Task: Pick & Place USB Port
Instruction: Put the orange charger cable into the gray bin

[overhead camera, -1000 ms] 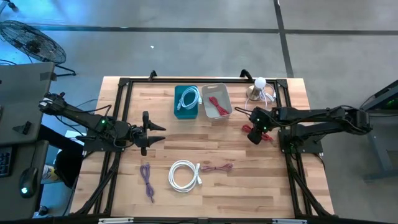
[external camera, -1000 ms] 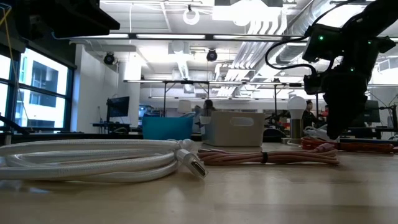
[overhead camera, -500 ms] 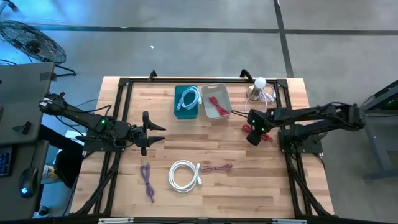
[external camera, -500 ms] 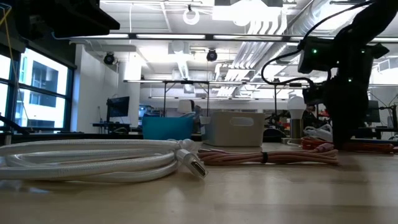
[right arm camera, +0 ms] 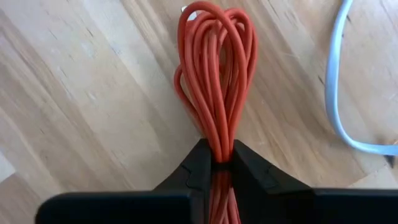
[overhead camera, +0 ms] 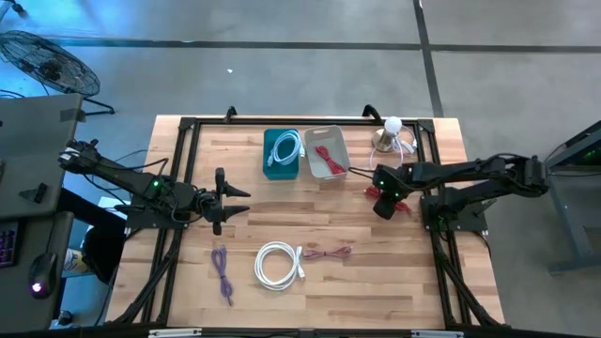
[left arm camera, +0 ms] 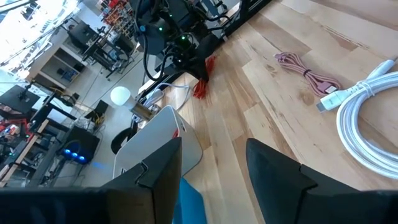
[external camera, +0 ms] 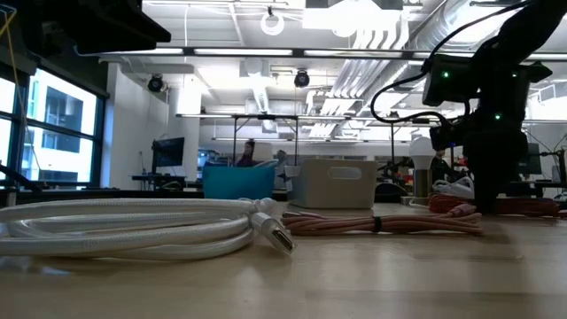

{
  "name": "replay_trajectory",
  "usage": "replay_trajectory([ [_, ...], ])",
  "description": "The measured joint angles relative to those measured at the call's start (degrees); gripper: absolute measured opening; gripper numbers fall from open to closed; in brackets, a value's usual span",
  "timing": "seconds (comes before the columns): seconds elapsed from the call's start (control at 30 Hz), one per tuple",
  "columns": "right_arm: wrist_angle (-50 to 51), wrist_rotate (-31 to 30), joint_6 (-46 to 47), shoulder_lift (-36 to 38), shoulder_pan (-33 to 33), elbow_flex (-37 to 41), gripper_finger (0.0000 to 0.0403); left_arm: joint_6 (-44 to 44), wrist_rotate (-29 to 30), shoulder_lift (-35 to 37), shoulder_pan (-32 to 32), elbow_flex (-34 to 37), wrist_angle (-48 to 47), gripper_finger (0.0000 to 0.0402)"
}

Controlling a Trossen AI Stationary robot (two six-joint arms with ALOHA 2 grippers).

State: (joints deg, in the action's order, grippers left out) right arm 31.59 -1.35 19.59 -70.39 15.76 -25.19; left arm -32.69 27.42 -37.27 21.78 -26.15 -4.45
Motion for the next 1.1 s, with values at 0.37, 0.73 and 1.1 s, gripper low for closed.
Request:
replay_trajectory([
  [0.37,-3.0,-5.0,-0.6,1.4,-2.3,0.2,0.0033,0.1,0.0,0.0,0.0,0.0,0.0,0.0175],
  [0.73,-4.9,-13.8,-5.7,6.7,-7.8,-8.8,0.0024,0.0,0.0,0.0,0.0,0.0,-0.5,0.0175],
  [1.1,-9.9,-17.6,-16.8,7.0,-8.3,-21.4,0.0023,0.0,0.0,0.0,0.0,0.0,-1.8,0.0175],
])
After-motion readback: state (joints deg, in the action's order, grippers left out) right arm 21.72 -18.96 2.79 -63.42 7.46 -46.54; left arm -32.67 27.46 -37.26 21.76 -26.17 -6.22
